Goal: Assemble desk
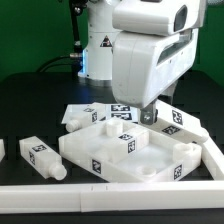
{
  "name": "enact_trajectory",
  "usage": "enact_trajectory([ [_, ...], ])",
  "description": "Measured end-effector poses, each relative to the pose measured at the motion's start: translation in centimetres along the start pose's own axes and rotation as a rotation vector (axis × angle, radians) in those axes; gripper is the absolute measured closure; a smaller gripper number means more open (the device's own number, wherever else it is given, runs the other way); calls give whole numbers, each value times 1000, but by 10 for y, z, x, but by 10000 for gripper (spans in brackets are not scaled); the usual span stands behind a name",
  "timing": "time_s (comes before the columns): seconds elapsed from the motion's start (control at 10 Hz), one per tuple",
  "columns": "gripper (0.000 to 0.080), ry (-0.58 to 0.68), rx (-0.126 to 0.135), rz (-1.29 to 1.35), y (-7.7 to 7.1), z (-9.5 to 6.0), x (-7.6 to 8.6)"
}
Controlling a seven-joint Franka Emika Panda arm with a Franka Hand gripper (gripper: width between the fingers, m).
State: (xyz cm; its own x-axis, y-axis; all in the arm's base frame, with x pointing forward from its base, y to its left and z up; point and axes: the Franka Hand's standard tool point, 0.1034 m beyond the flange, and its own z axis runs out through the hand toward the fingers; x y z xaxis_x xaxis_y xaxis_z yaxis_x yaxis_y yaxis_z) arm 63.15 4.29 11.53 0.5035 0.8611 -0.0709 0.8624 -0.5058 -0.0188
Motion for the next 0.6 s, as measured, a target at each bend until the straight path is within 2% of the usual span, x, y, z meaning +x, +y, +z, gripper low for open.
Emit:
enact_trajectory([
  [0.1, 345, -1, 1, -1, -1, 0, 0],
  [0.2, 345, -2, 3, -11, -7, -2, 0],
  [0.3, 345, -5, 11, -26, -24, -6, -3],
  [0.5, 345, 0, 7, -36, -61, -12, -17],
  [0.6, 345, 0, 8, -33, -67, -8, -21],
])
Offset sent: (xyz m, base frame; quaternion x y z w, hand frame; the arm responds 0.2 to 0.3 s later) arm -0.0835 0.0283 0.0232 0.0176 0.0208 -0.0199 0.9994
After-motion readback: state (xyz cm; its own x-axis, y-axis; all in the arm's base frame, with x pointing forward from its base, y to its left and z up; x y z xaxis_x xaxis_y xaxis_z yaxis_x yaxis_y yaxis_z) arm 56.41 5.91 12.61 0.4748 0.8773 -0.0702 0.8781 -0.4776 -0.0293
